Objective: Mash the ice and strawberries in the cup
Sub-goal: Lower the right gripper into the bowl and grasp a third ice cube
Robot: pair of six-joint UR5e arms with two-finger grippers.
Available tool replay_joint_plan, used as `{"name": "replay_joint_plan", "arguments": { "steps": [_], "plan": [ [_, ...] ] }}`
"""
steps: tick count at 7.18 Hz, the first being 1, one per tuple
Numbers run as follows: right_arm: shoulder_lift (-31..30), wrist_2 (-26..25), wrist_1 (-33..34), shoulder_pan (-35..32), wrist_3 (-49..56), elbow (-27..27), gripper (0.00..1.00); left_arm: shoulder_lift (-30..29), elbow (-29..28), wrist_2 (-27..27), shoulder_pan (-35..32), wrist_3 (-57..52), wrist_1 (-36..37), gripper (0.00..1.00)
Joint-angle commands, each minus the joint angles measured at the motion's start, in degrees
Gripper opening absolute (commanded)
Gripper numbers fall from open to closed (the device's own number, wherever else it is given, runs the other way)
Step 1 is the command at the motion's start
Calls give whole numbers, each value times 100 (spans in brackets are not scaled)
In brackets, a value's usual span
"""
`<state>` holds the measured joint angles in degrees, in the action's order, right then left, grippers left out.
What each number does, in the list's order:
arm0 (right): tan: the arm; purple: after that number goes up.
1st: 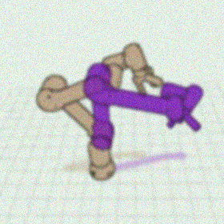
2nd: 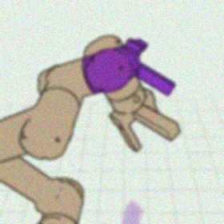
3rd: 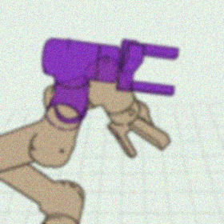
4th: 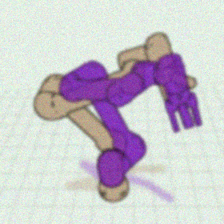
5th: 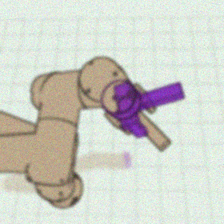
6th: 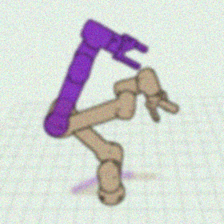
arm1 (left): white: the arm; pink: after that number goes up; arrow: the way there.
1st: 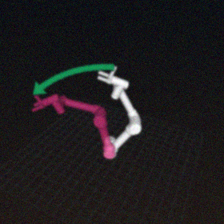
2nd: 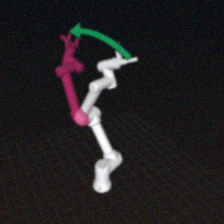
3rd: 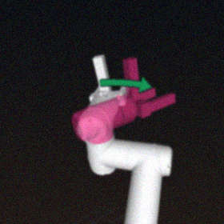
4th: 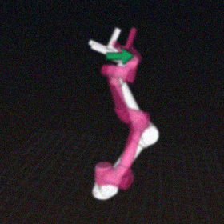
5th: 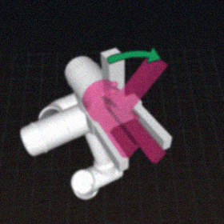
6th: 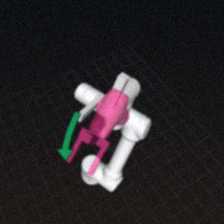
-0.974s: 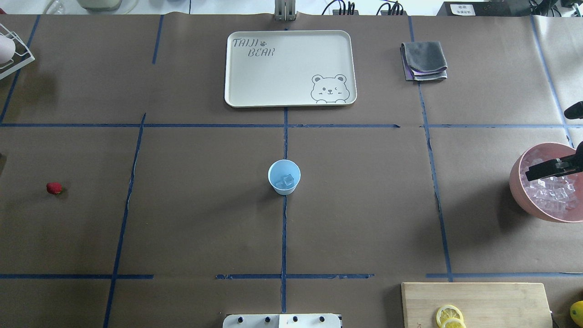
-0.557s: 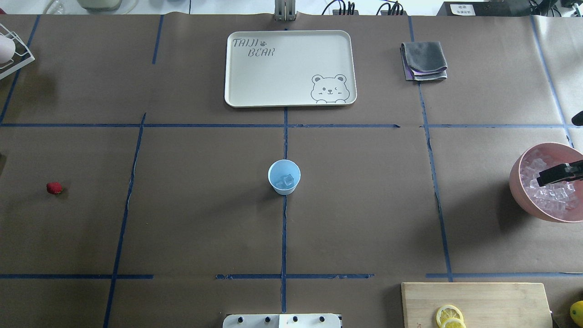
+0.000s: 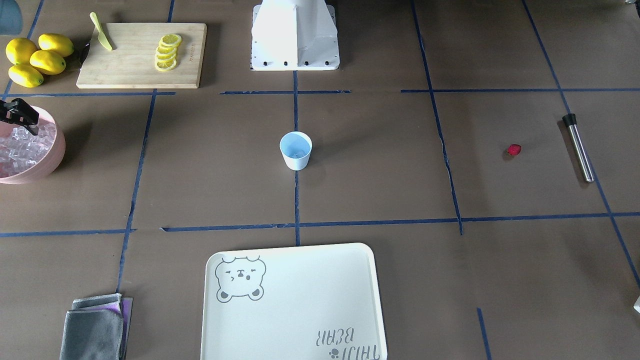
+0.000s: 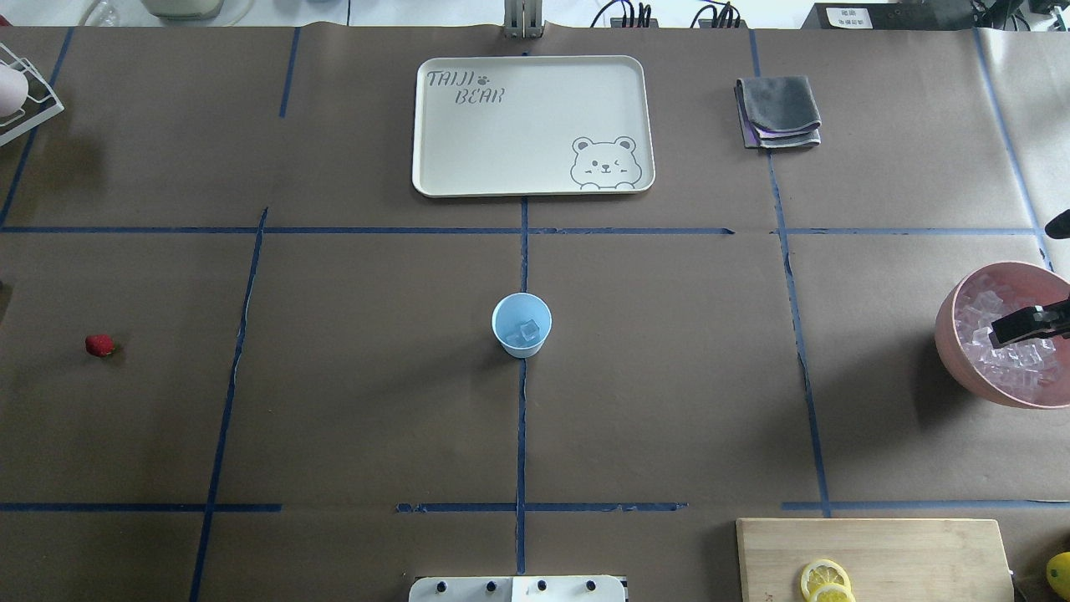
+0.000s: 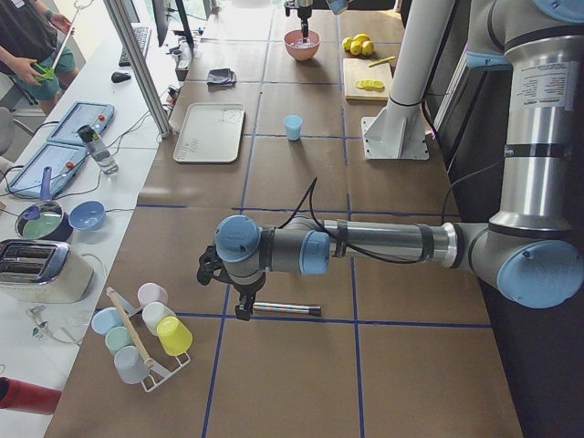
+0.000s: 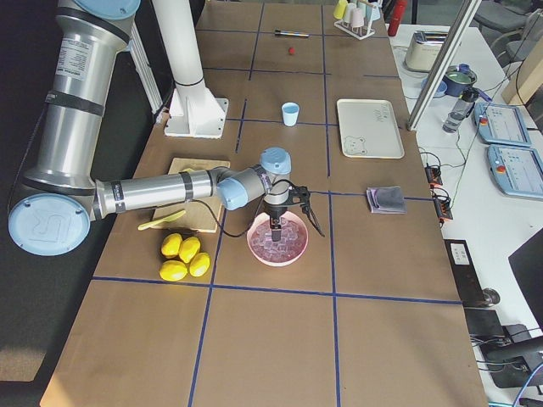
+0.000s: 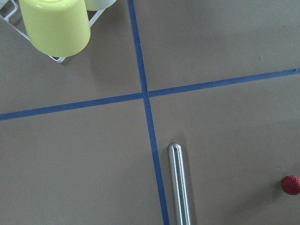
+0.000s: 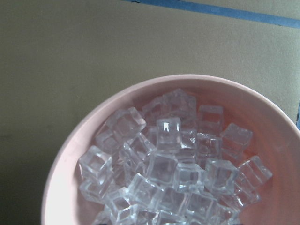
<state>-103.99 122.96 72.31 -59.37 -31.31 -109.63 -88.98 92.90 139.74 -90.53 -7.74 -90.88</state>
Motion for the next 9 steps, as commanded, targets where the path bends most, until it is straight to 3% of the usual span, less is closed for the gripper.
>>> {"name": "replay_joint_plan", "arguments": {
  "steps": [1,4,6,9],
  "plan": [
    [10,0,20,22,125,82,86,3,0,0,0,1,0,100],
    [1,9,20,224,143,91,81,3,0,0,0,-8,0,100],
    [1,9,37,233,143,108,71,3,0,0,0,1,0,100],
    [1,9,20,233,143,187,70,3,0,0,0,-8,0,100]
  ]
}}
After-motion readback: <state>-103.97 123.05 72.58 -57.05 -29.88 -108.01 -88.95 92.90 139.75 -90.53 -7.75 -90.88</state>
